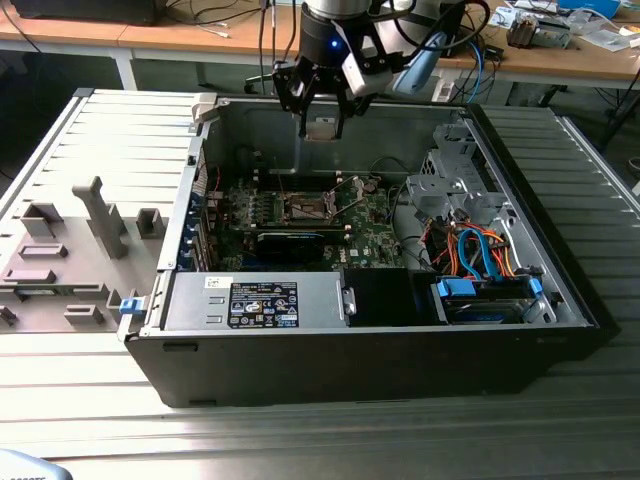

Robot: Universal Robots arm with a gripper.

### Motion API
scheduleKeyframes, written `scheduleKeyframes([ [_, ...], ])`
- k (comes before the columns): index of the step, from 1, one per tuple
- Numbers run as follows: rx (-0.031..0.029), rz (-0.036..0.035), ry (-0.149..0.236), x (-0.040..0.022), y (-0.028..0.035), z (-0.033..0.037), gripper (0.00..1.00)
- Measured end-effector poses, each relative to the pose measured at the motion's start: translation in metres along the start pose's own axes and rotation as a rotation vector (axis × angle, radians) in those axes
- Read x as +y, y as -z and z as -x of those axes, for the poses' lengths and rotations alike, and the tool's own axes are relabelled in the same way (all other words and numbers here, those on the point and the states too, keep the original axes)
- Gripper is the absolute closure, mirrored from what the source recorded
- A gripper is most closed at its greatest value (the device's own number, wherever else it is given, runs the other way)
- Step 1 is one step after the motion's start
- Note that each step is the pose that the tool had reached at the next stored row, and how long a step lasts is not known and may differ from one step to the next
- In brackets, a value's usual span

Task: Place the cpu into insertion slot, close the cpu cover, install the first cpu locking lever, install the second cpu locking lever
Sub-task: 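Place the cpu into insertion slot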

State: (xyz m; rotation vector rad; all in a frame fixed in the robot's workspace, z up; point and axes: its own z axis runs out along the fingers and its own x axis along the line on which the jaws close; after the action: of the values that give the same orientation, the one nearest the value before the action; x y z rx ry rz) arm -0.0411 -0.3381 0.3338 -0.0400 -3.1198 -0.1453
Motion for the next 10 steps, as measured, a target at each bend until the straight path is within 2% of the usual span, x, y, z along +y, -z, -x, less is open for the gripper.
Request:
scheduleKeyframes([
  [10,0.0,0.0,0.0,-0.0015,-0.0023,0.0001,0.45],
])
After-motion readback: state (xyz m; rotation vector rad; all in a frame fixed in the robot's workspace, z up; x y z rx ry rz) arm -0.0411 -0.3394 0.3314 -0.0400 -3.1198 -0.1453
